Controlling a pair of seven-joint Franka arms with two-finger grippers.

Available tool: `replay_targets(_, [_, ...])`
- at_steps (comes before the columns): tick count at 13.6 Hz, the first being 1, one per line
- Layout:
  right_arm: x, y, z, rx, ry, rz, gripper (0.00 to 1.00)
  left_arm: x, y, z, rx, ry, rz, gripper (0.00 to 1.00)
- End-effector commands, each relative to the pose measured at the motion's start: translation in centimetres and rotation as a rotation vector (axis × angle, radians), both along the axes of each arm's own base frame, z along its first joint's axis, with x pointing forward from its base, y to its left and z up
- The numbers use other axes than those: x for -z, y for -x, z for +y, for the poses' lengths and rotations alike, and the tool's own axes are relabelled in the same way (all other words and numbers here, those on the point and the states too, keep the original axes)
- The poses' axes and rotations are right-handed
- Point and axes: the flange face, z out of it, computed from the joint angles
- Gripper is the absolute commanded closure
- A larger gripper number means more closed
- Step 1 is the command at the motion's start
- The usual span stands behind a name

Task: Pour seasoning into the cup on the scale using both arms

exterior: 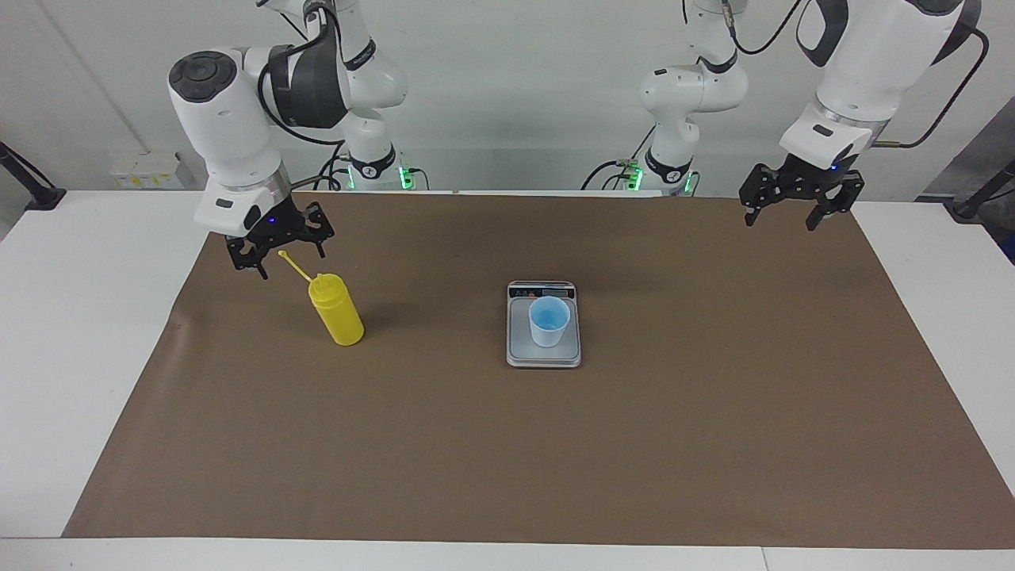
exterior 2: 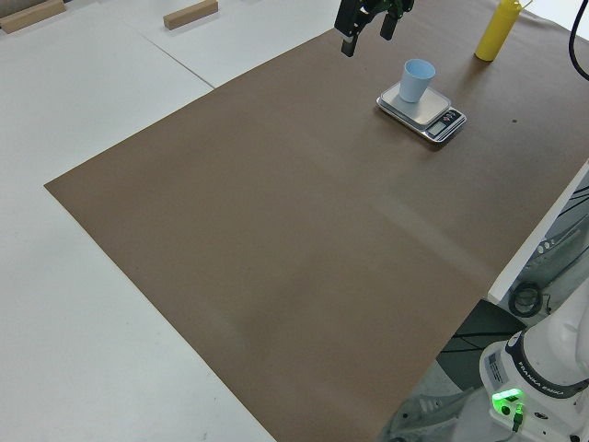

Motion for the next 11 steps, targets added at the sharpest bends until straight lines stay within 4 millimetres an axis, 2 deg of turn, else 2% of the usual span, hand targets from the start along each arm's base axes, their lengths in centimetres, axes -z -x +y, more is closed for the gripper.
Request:
replay_targets(1, [-1.0,-0.3,1.3,0.219,0.006,-0.003,0.0,-0.2,0.4,0.5,0.004,0.014,0.008,0.0])
replay_targets(3, [-2.7,-0.8,1.4,0.426,-0.012,-0.045,0.0,-0.2,0.4,0.5,0.004,0.014,0.008,0.0])
replay_targets(4, [-3.2,-0.6,1.4,0.475,-0.015,-0.055,0.0,-0.2,0.4,0.5,0.003,0.014,0.008,0.0])
replay_targets(8, [-4.5,1.1,1.9,0.513,-0.078,-0.014,0.0,-0.2,0.4,0.5,0.004,0.014,0.008,0.0])
replay_targets(11, [-4.6,1.0,1.4,0.508,-0.079,-0.018,0.0,-0.2,0.4,0.5,0.003,0.014,0.008,0.0])
